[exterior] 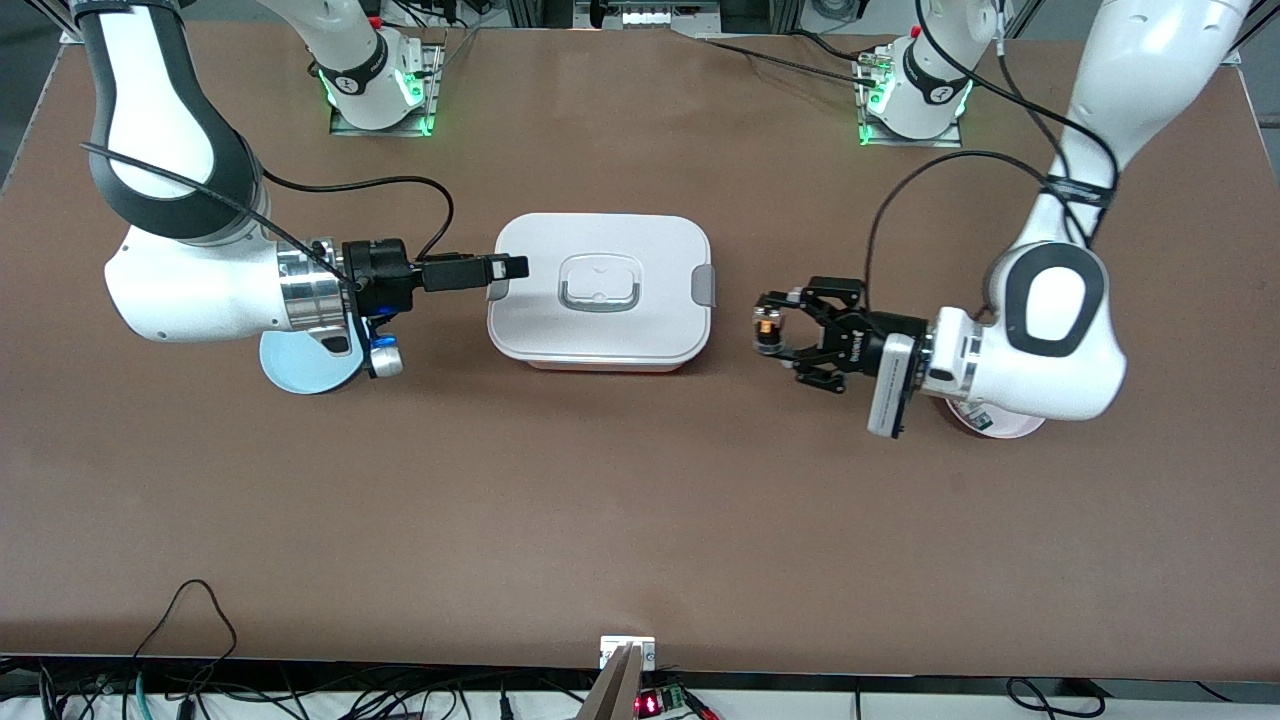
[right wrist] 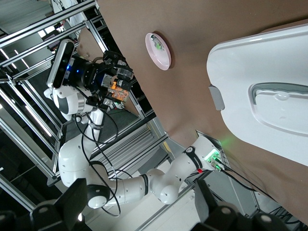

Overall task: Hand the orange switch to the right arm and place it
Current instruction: 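Lift the switch with the left gripper while the right gripper approaches, then bring the switch to the right gripper and close the right gripper on it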

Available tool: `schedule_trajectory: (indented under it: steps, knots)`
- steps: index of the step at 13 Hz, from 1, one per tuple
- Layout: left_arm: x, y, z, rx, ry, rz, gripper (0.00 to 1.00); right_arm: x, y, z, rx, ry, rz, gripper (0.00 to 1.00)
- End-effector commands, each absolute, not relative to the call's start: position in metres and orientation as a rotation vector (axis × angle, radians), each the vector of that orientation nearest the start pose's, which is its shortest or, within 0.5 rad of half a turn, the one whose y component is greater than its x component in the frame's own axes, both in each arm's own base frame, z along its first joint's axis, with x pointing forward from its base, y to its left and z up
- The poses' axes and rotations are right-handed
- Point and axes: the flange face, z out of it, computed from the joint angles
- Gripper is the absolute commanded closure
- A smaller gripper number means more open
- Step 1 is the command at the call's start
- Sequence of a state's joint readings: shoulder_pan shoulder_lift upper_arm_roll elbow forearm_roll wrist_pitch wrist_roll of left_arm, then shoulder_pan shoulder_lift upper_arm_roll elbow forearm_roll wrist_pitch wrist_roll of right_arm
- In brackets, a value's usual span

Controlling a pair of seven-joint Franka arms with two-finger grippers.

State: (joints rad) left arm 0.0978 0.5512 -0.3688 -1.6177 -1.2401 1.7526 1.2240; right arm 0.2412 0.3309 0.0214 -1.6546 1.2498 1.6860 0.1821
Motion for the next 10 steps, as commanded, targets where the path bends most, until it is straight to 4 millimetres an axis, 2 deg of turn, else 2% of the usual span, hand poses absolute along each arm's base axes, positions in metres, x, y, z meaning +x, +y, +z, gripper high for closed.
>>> schedule_trajectory:
  steps: [1, 2, 4, 5, 8, 10]
  knots:
    - [0.636, -0.277, 0.360, 1.468, -0.797, 0.521, 0.97, 0.595, 0.273, 0.454, -1.876, 0.358, 0.615, 0.01]
    - [0.630, -0.292, 0.363, 1.465, -0.821, 0.532, 0.97, 0.591, 0.280, 0.448, -1.814, 0.403, 0.654, 0.01]
    - [0.623, -0.311, 0.363, 1.447, -0.871, 0.593, 0.98, 0.588, 0.280, 0.434, -1.752, 0.463, 0.680, 0.01]
    - [0.613, -0.323, 0.355, 1.423, -0.844, 0.623, 0.99, 0.587, 0.280, 0.429, -1.743, 0.474, 0.690, 0.01]
    - [0.604, -0.341, 0.355, 1.377, -0.755, 0.696, 0.99, 0.580, 0.278, 0.408, -1.665, 0.520, 0.729, 0.01]
    - [0.600, -0.351, 0.360, 1.378, -0.740, 0.702, 0.99, 0.578, 0.277, 0.401, -1.635, 0.550, 0.739, 0.01]
